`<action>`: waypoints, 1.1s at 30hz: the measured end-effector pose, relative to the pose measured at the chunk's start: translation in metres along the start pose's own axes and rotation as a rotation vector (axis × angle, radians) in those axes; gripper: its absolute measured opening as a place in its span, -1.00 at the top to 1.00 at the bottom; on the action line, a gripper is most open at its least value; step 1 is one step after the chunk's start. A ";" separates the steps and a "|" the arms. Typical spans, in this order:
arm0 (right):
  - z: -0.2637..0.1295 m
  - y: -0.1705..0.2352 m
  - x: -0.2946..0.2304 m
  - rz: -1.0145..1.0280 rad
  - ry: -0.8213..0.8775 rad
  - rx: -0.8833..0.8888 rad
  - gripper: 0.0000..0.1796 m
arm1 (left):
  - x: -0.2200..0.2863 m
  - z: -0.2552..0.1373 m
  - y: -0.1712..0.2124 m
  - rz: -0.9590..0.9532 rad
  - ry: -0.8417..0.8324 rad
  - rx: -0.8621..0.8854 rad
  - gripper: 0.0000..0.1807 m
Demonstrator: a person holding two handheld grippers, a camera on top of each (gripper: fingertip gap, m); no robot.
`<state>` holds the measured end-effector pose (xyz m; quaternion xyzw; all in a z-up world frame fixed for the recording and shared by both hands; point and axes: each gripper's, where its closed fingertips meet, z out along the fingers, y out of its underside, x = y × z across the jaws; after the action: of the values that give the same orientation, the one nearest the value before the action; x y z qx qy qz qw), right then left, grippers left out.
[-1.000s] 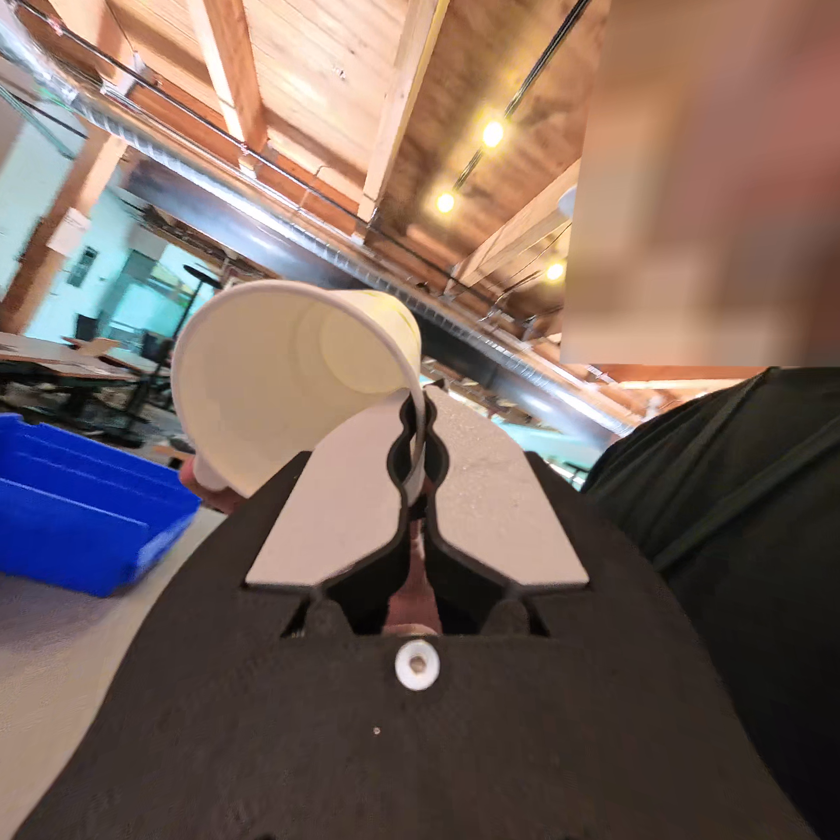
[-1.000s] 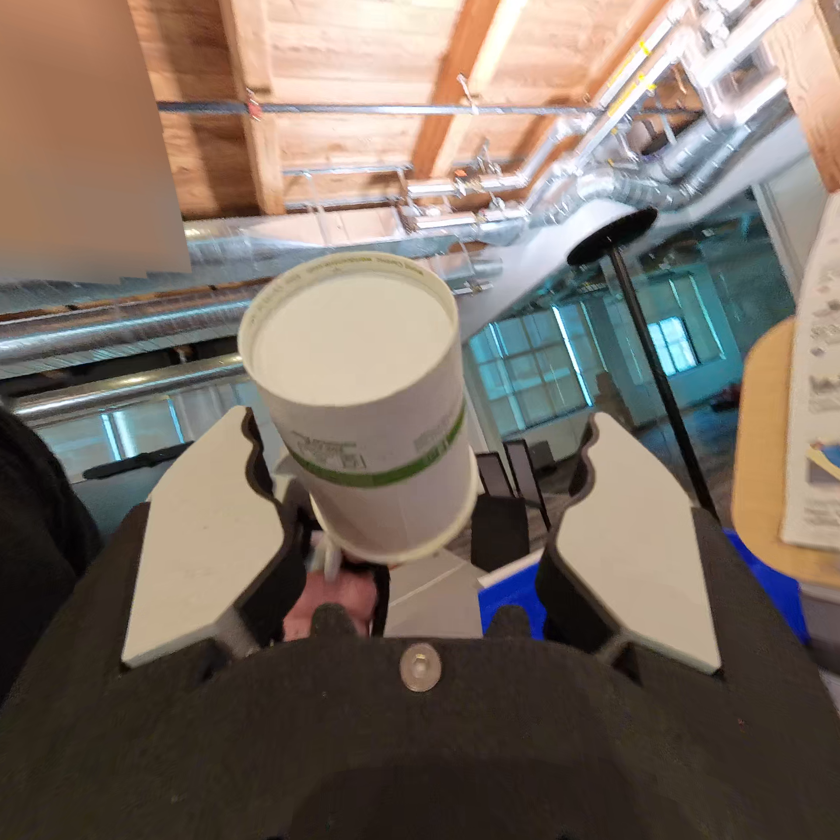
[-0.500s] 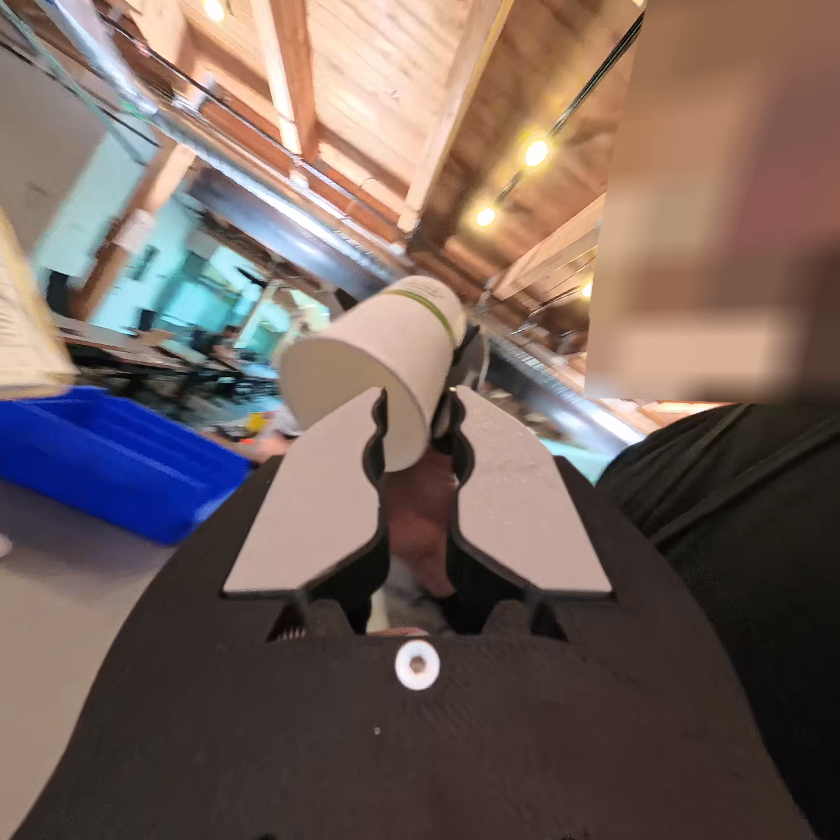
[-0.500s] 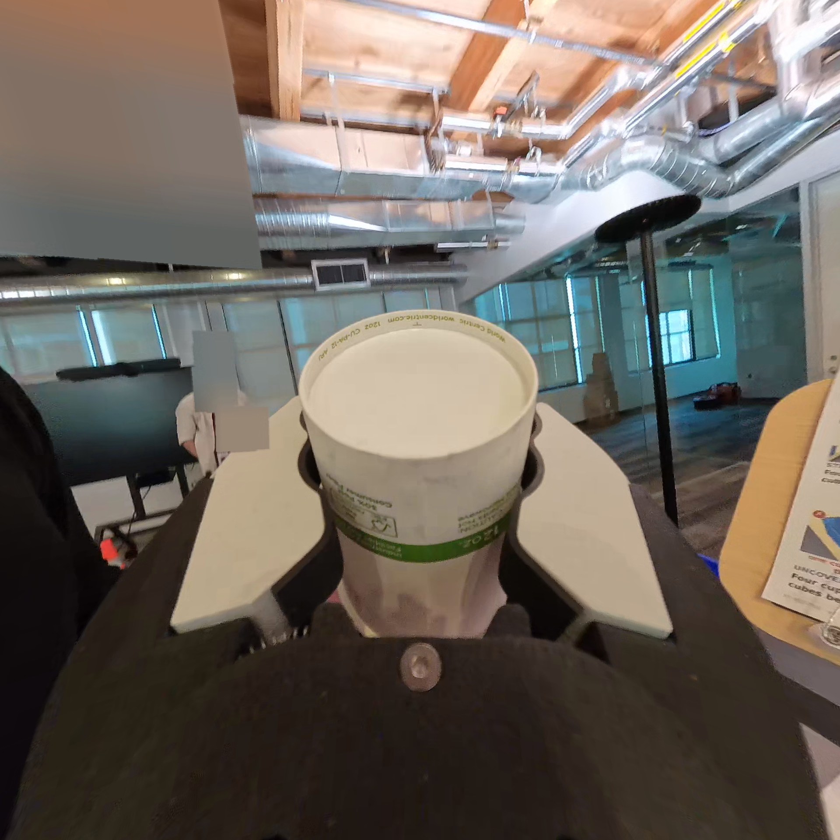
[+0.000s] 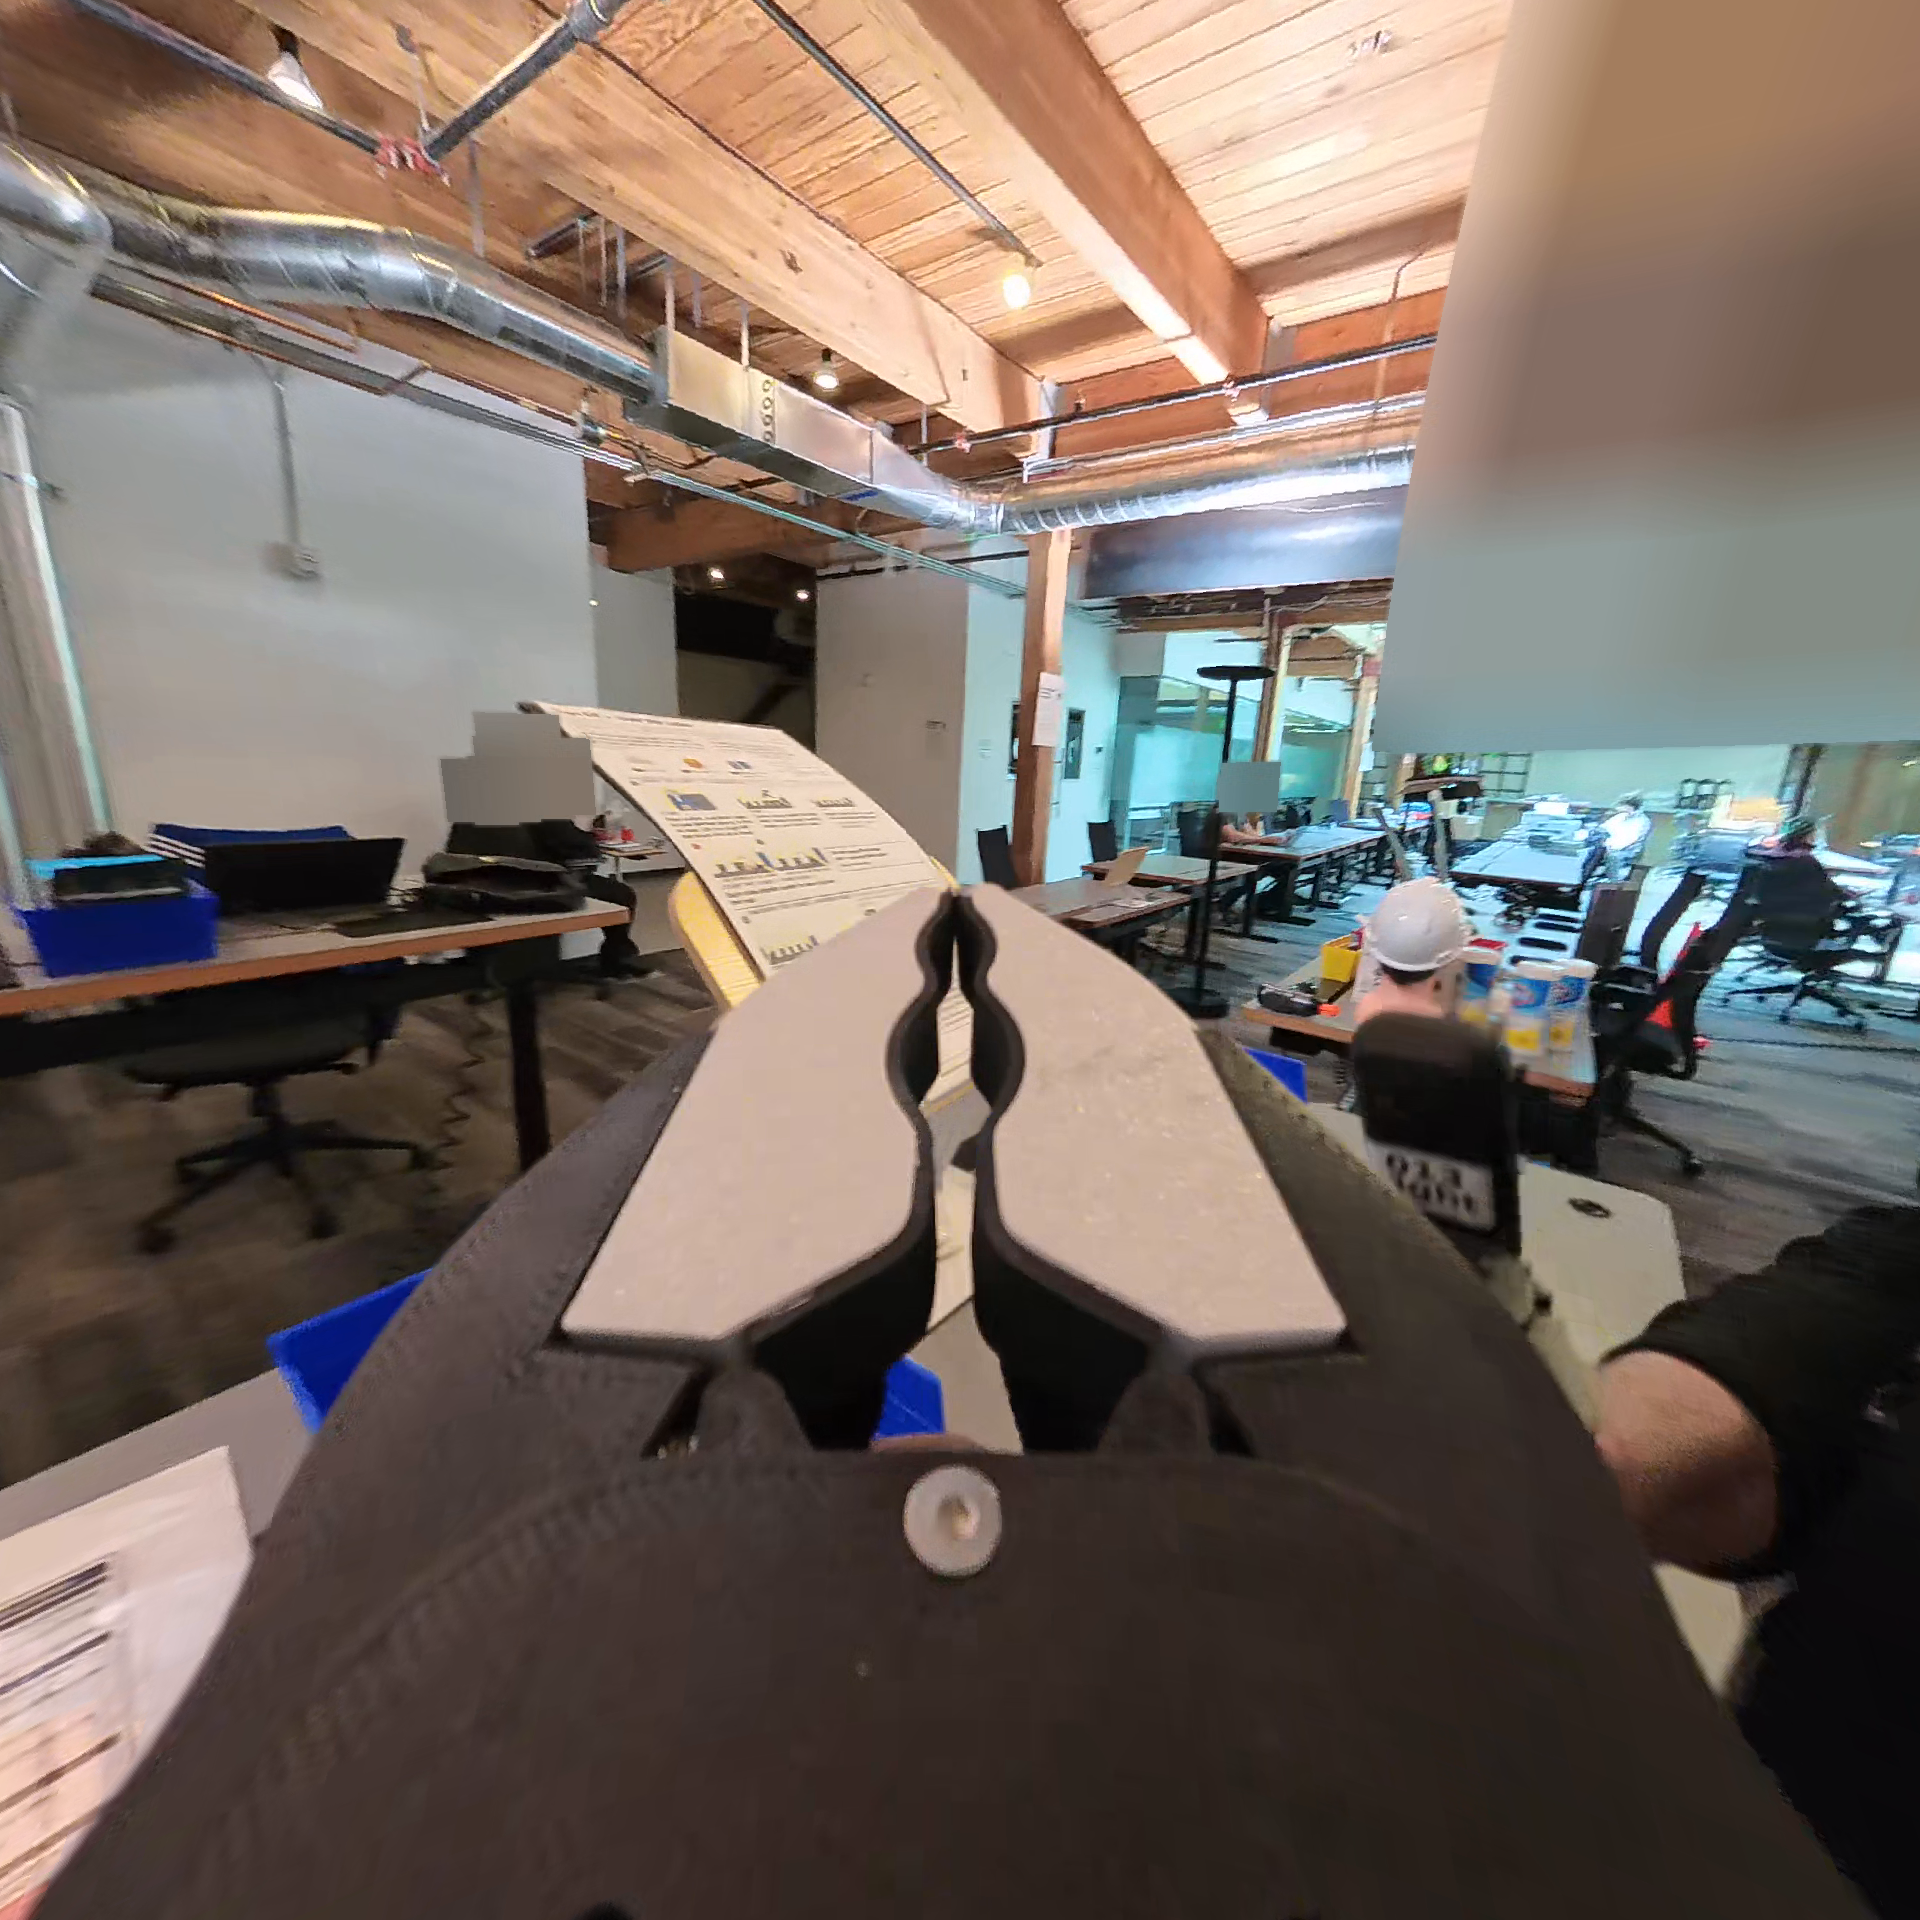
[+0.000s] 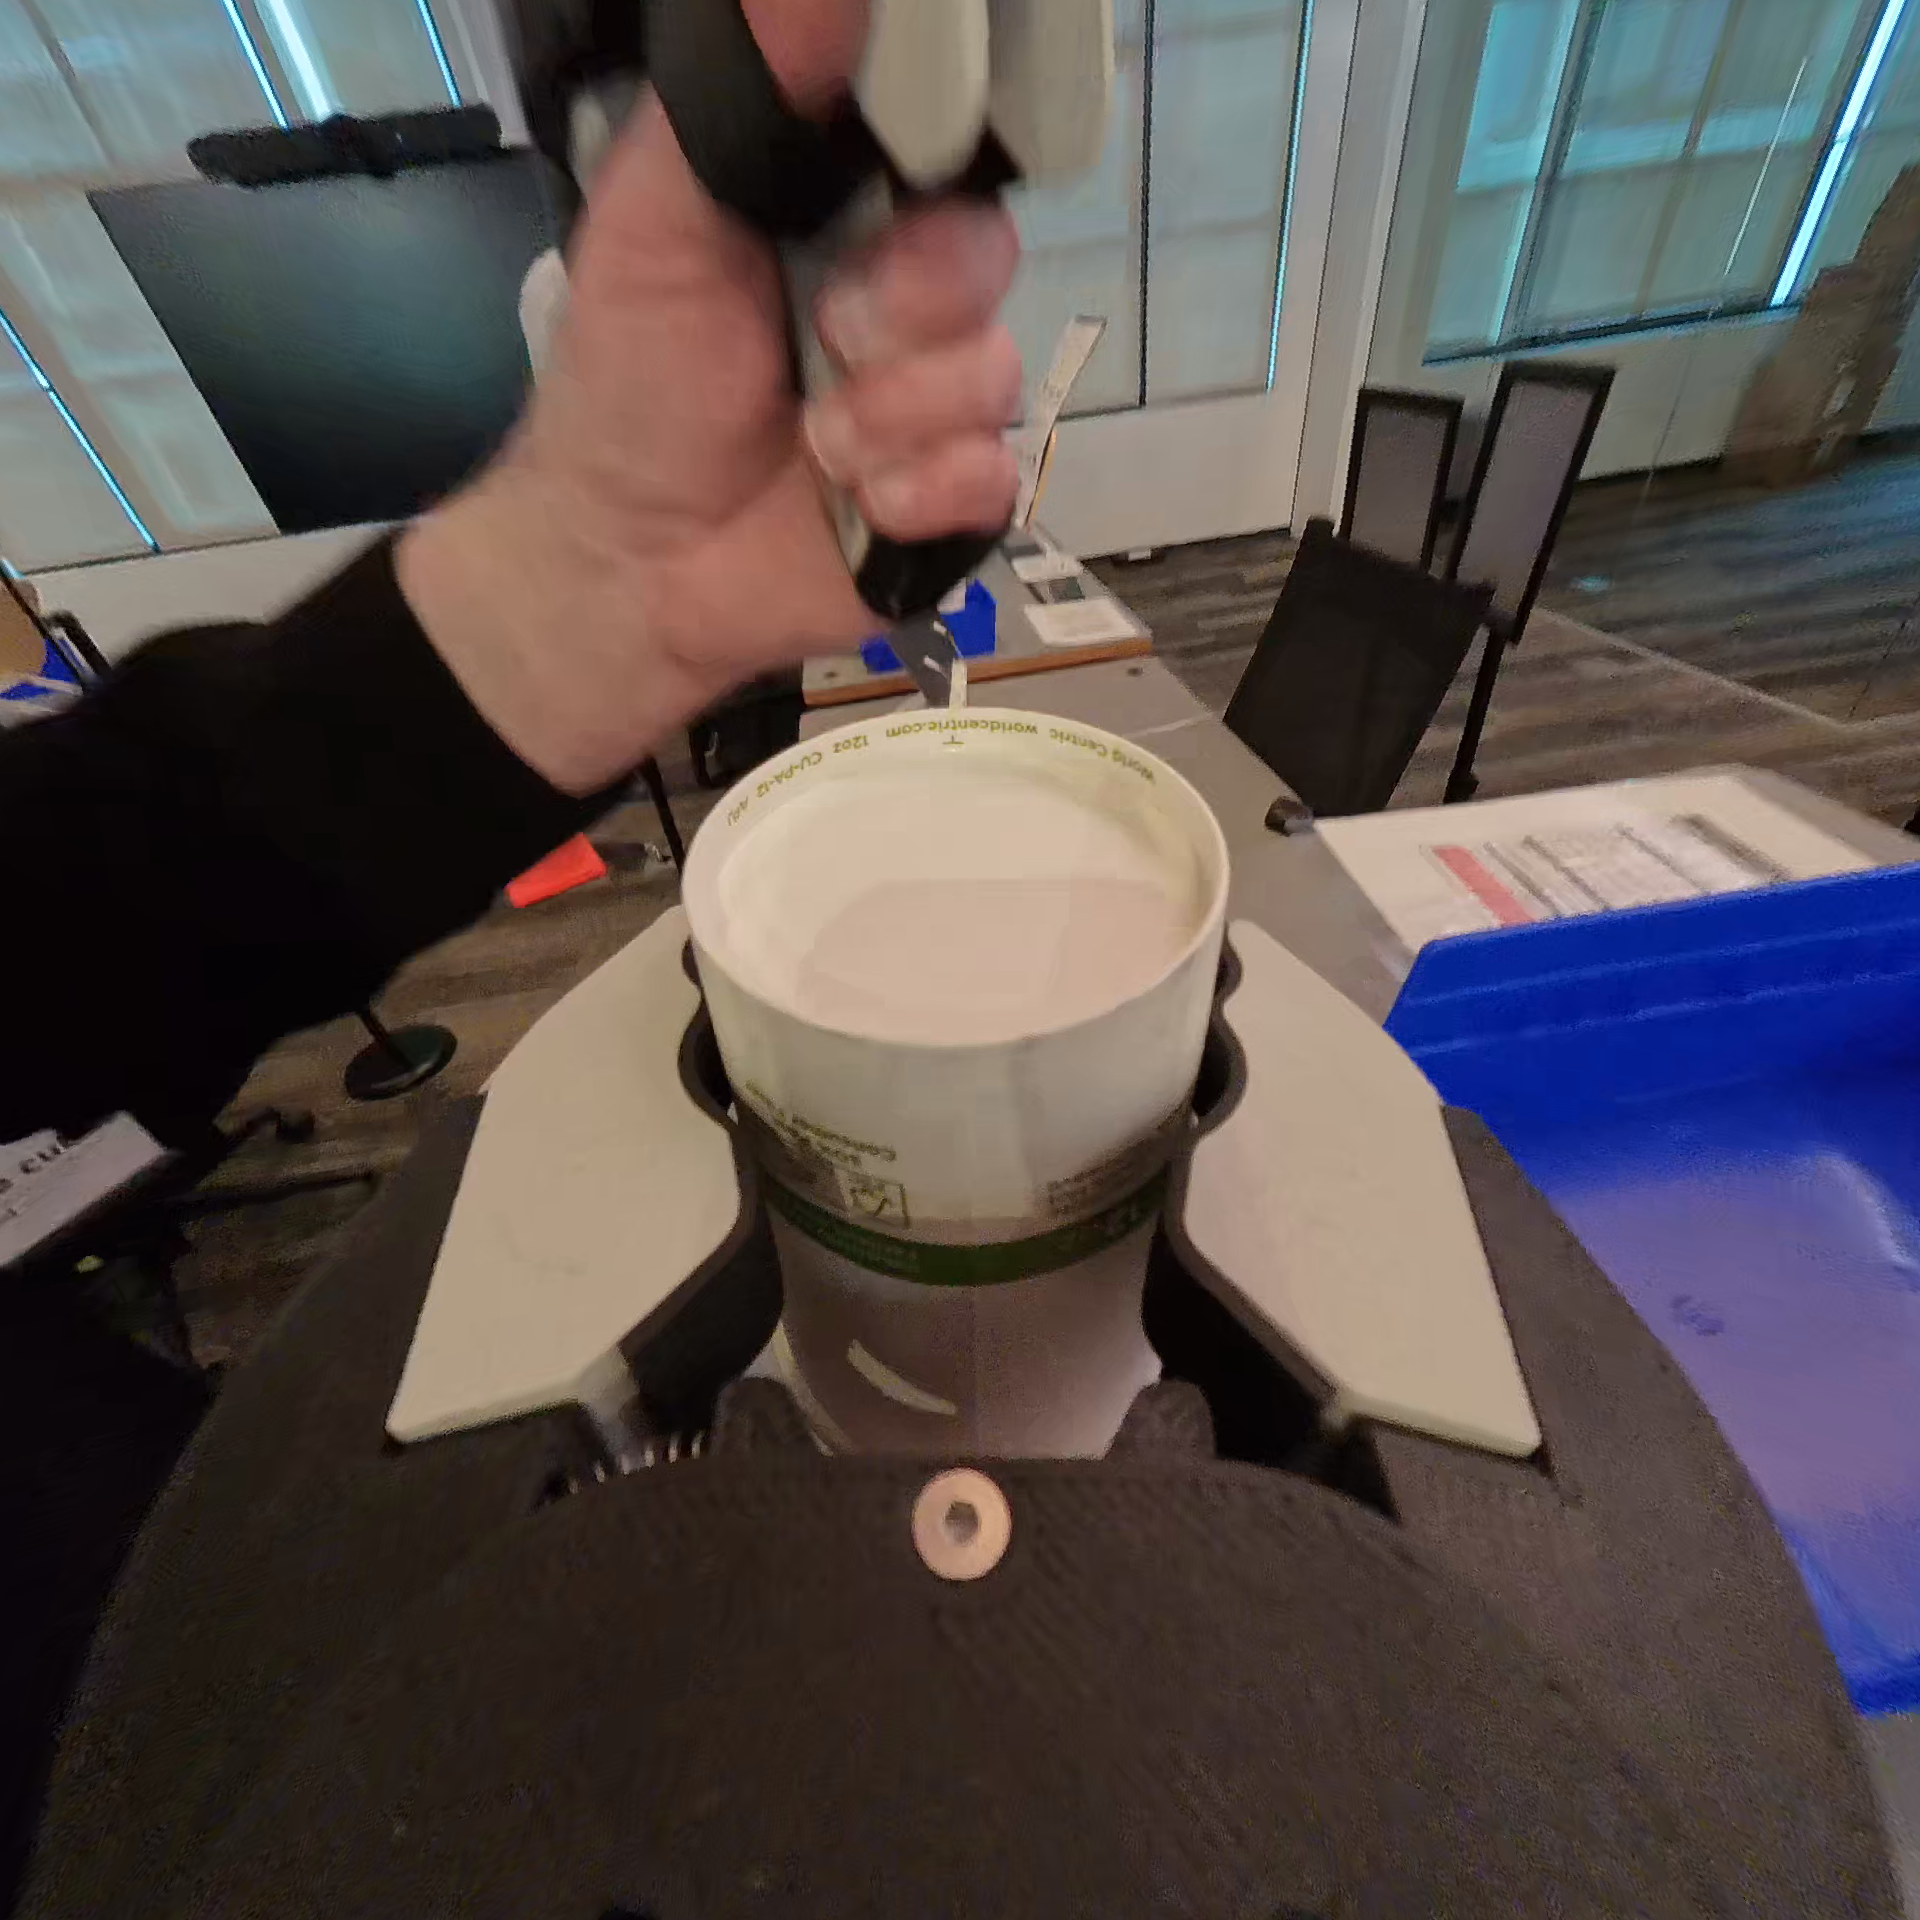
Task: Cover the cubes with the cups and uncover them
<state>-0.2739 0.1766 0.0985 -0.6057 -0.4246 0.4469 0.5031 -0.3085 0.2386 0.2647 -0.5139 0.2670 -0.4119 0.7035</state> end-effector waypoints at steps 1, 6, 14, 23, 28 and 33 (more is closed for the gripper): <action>0.009 0.012 0.004 0.012 0.007 -0.010 0.00 | 0.001 -0.002 -0.001 0.012 -0.007 0.001 1.00; 0.047 0.065 0.016 -0.018 0.074 -0.082 0.01 | 0.003 -0.009 0.002 0.019 -0.014 -0.013 1.00; 0.066 0.147 0.032 0.032 0.174 -0.232 0.01 | 0.005 -0.016 0.006 0.035 -0.015 -0.045 1.00; 0.067 0.164 0.033 0.011 0.196 -0.357 -0.16 | 0.006 -0.012 0.009 0.049 0.014 -0.064 1.00; 0.057 0.158 0.021 -0.018 0.198 -0.330 -0.39 | 0.009 -0.007 0.013 0.059 0.031 -0.085 1.00; 0.029 0.164 0.001 0.027 0.166 -0.326 -0.34 | 0.014 0.000 0.017 0.060 0.055 -0.098 1.00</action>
<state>-0.2909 0.1621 -0.0669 -0.7199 -0.4402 0.3273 0.4253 -0.2964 0.2288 0.2489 -0.5281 0.3211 -0.3909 0.6821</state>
